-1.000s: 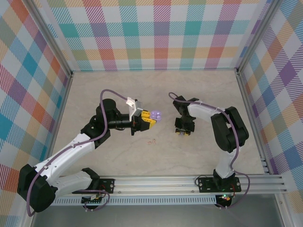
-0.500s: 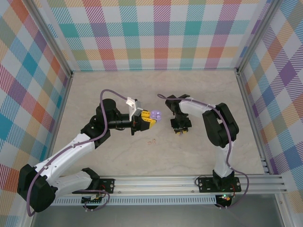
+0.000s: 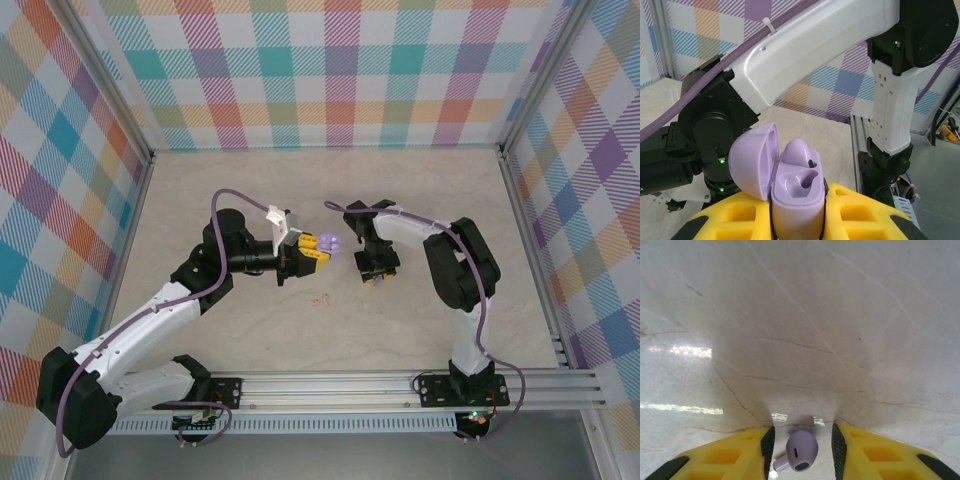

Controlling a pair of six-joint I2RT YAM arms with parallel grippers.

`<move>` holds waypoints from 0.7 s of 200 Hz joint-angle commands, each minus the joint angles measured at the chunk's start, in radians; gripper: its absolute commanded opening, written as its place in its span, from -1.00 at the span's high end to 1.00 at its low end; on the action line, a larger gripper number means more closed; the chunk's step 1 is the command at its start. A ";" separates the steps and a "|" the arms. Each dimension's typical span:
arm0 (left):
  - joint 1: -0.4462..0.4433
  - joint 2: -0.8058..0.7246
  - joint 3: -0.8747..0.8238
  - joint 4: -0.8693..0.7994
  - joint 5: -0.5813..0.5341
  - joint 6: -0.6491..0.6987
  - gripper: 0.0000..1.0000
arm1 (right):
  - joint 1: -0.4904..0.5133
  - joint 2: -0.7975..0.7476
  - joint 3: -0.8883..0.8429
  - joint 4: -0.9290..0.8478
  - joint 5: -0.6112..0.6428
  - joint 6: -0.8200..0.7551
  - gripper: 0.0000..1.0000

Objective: Insert wireless bluetooth earbuds into charging case

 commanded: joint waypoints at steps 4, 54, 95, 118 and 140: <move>-0.006 -0.014 0.021 0.016 -0.001 0.007 0.79 | 0.012 -0.009 -0.002 0.062 -0.086 0.161 0.19; -0.006 -0.013 0.014 0.023 0.000 0.005 0.79 | 0.012 -0.035 -0.052 0.106 -0.093 0.335 0.22; -0.006 -0.015 0.014 0.021 -0.002 0.009 0.79 | 0.012 -0.054 -0.081 0.107 -0.046 0.387 0.28; -0.006 -0.012 0.013 0.023 0.001 0.010 0.79 | 0.012 -0.047 -0.082 0.115 -0.045 0.384 0.33; -0.006 -0.009 0.012 0.026 0.003 0.007 0.79 | 0.012 -0.033 -0.077 0.117 -0.036 0.383 0.39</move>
